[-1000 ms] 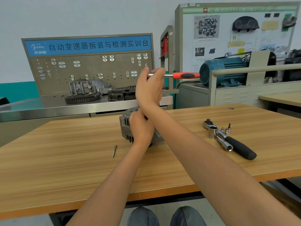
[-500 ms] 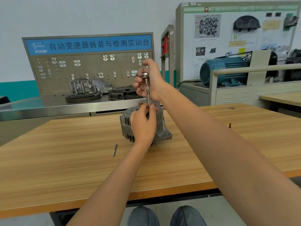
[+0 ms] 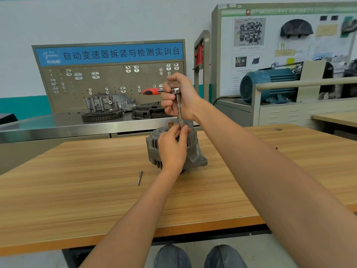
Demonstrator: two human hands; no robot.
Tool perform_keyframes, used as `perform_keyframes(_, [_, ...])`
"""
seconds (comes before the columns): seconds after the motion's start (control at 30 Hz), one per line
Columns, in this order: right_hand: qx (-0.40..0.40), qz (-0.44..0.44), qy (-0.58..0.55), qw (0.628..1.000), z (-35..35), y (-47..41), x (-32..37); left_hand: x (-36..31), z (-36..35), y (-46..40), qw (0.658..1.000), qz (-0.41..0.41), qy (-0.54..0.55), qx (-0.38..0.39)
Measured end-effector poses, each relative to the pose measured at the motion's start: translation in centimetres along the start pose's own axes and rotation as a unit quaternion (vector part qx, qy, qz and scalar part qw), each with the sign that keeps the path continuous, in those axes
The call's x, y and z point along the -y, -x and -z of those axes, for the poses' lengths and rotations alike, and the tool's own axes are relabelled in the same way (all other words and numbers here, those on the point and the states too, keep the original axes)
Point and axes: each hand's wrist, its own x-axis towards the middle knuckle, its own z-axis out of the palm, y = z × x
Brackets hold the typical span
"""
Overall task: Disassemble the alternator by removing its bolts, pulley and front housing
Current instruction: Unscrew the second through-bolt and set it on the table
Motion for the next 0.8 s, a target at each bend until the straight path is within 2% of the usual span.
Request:
perform_keyframes(0.1, [-0.071, 0.027, -0.014, 0.997, -0.5, 0.1, -0.1, 0.0, 0.0, 0.0, 1.0, 0.008, -0.011, 0.004])
perform_keyframes(0.17, [-0.171, 0.083, -0.009, 0.982, -1.3, 0.2, -0.7, 0.0, 0.0, 0.0, 1.0, 0.017, -0.024, 0.002])
perform_keyframes(0.2, [-0.237, 0.123, 0.027, 0.963, -1.9, 0.2, -1.2, 0.1, -0.1, 0.0, 0.999, 0.029, -0.033, -0.002])
perform_keyframes(0.27, [-0.37, 0.201, 0.131, 0.897, -2.9, 0.5, -2.5, 0.1, 0.0, -0.1, 0.997, 0.057, -0.058, -0.013])
perform_keyframes(0.3, [-0.407, 0.232, 0.156, 0.869, -3.4, 0.6, -3.0, 0.2, 0.0, -0.2, 0.996, 0.071, -0.059, -0.012])
perform_keyframes(0.33, [-0.418, 0.253, 0.163, 0.857, -3.7, 0.7, -3.4, 0.3, -0.1, -0.3, 0.996, 0.079, -0.045, -0.009])
perform_keyframes(0.4, [-0.403, 0.261, 0.172, 0.86, -3.9, 0.8, -3.7, 0.2, -0.1, -0.2, 0.997, 0.082, -0.009, -0.008])
perform_keyframes(0.53, [-0.372, 0.223, 0.172, 0.885, -3.9, 0.6, -3.1, 0.1, -0.2, 0.0, 0.997, 0.078, -0.016, -0.017])
perform_keyframes(0.63, [-0.356, 0.214, 0.122, 0.901, -3.8, 0.6, -2.4, -0.2, -0.2, 0.1, 0.996, 0.07, -0.05, -0.02])
perform_keyframes(0.8, [-0.301, 0.142, 0.046, 0.942, -3.3, 0.1, -1.0, -0.7, -0.4, 0.2, 0.997, 0.062, -0.01, -0.041])
